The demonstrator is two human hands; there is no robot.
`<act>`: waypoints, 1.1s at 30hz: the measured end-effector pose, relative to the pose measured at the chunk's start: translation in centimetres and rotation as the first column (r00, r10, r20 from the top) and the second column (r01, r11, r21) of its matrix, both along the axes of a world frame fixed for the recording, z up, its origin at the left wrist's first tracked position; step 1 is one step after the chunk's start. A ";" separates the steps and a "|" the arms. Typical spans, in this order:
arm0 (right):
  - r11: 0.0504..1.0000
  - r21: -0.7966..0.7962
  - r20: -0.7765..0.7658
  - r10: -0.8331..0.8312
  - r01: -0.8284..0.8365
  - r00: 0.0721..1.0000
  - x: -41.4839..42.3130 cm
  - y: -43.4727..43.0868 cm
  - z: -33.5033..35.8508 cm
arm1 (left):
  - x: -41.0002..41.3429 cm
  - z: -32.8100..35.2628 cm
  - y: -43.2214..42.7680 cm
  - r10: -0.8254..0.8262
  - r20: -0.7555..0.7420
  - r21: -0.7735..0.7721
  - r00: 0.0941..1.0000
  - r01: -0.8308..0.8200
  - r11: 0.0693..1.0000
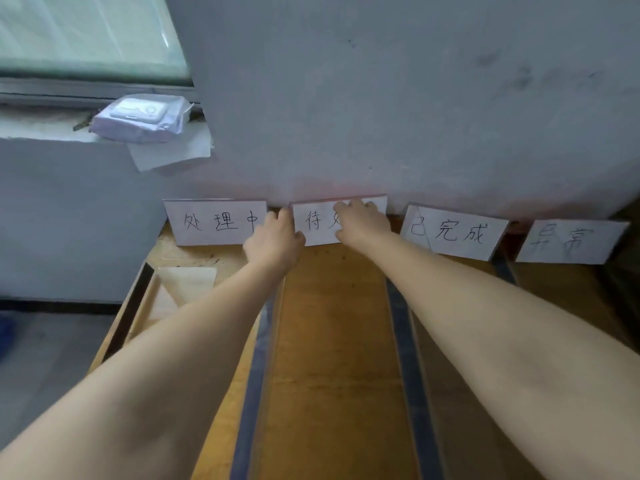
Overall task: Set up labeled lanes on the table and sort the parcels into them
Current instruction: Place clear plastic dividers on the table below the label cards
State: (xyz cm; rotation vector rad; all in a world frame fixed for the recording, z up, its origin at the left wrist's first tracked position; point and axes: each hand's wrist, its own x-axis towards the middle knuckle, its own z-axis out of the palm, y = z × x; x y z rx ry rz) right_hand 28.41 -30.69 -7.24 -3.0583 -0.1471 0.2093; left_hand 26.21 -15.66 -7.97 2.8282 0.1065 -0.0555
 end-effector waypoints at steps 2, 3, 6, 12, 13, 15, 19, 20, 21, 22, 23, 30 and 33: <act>0.999 -0.048 0.026 0.004 -0.003 1.000 1.1 -0.1 -0.1 | 1.1 0.1 -0.3 0.004 0.018 0.008 1.000 -0.004 1.000; 0.998 -0.058 0.037 0.006 -0.004 0.999 1.7 0.0 0.0 | 1.6 0.4 -0.5 0.011 0.022 0.011 1.000 -0.012 1.000; 0.999 -0.045 0.039 0.002 0.000 0.999 3.2 0.3 -0.4 | 2.9 1.0 -1.0 0.032 0.000 -0.027 0.999 -0.032 0.999; 0.993 -0.104 0.021 0.051 -0.048 0.998 5.4 0.3 -1.9 | 4.0 -0.1 -0.6 0.053 -0.059 -0.085 0.997 -0.058 0.995; 0.991 -0.120 0.016 0.057 -0.054 0.998 5.7 0.2 -2.3 | 4.2 -0.4 -0.5 0.062 -0.070 -0.093 0.996 -0.068 0.993; 0.988 -0.142 -0.001 0.067 -0.066 0.998 6.5 0.1 -2.9 | 4.5 -1.1 -0.2 0.070 -0.078 -0.085 0.995 -0.076 0.993; 0.989 -0.133 -0.014 0.070 -0.071 0.997 7.8 0.3 -3.5 | 5.0 -2.3 0.0 0.085 -0.107 -0.068 0.991 -0.093 0.993; 0.989 -0.128 -0.004 0.078 -0.078 0.997 8.1 0.4 -3.6 | 5.1 -2.5 0.1 0.089 -0.112 -0.076 0.990 -0.098 0.992; 0.989 -0.121 0.007 0.084 -0.082 0.996 8.3 0.4 -3.7 | 5.1 -2.7 0.0 0.094 -0.107 -0.094 0.990 -0.104 0.990; 0.991 -0.110 0.015 0.085 -0.083 0.996 8.5 0.4 -3.8 | 5.2 -2.8 0.0 0.100 -0.097 -0.118 0.990 -0.111 0.987; 0.992 -0.096 0.012 0.083 -0.081 0.996 8.7 0.4 -3.8 | 5.2 -2.8 -0.1 0.106 -0.089 -0.140 0.990 -0.117 0.983; 0.988 -0.088 0.001 0.126 -0.126 0.992 9.6 0.1 -2.6 | 5.3 -3.0 0.2 0.105 -0.072 -0.170 0.992 -0.116 0.979; 0.986 -0.108 0.012 0.132 -0.130 0.991 9.4 0.1 -1.9 | 5.3 -2.9 0.4 0.113 -0.069 -0.185 0.991 -0.124 0.975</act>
